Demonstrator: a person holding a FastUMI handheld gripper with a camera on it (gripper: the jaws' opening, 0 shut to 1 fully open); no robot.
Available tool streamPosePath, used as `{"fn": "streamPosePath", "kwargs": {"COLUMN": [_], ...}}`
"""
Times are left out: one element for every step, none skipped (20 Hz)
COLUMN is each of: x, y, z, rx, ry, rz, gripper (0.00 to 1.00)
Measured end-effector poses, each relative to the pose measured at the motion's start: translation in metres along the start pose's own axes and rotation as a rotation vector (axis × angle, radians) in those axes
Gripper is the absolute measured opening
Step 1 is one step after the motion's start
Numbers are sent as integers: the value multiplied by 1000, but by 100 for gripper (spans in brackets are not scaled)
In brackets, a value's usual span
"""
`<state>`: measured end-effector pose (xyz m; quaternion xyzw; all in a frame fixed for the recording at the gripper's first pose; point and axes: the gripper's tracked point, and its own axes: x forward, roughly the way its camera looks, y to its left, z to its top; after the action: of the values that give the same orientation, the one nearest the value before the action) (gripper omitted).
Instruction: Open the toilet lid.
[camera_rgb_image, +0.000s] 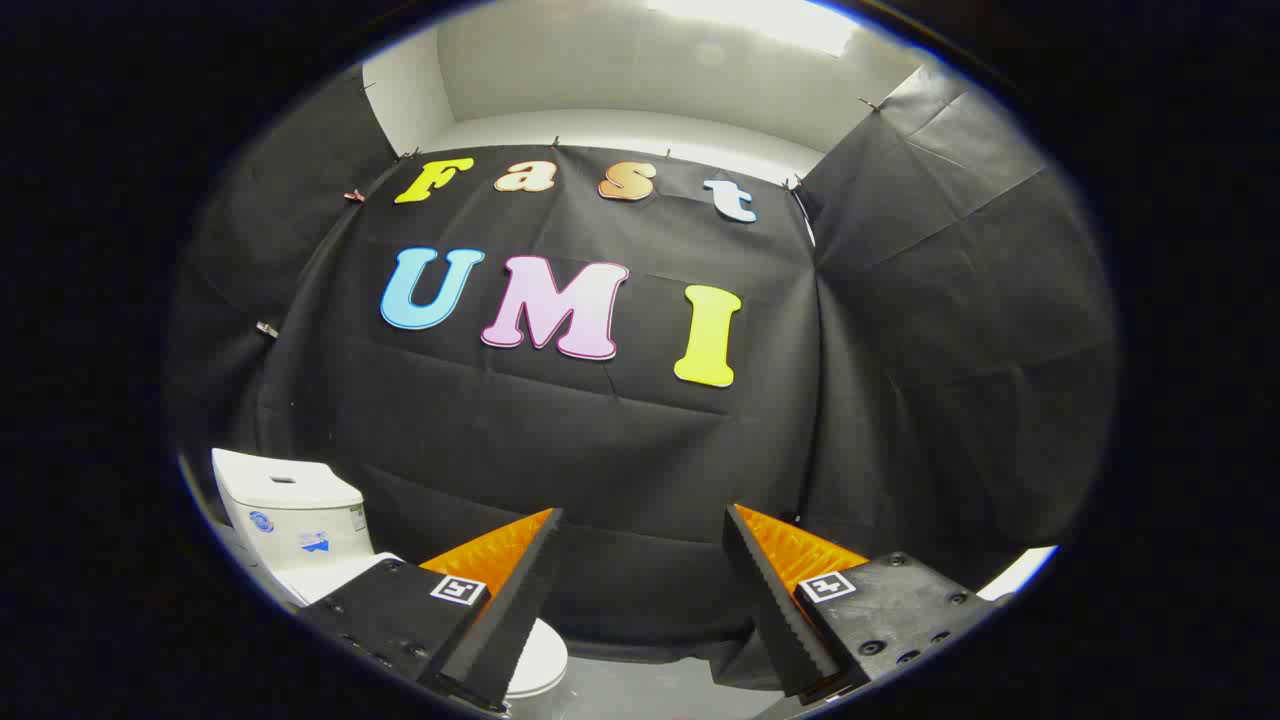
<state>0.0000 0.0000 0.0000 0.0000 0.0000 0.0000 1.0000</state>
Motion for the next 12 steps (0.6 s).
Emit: {"fn": "streamPosePath", "kwargs": {"x": [1,1,0,0,2,1,1,1,1,2,2,2], "y": [1,2,0,0,0,1,1,2,2,2,2,2], "z": [1,1,0,0,0,0,-1,-2,-3,-4,-4,-4], "rx": [4,9,10,11,12,17,17,13,10,8,9,11], "ry": [0,1,2,2,0,-1,1,3,5,9,10,9], "rz": [2,1,1,1,1,4,6,7,9,9,10,8], "gripper": [97,97,97,97,97,97,97,97,97,97,97,97]}}
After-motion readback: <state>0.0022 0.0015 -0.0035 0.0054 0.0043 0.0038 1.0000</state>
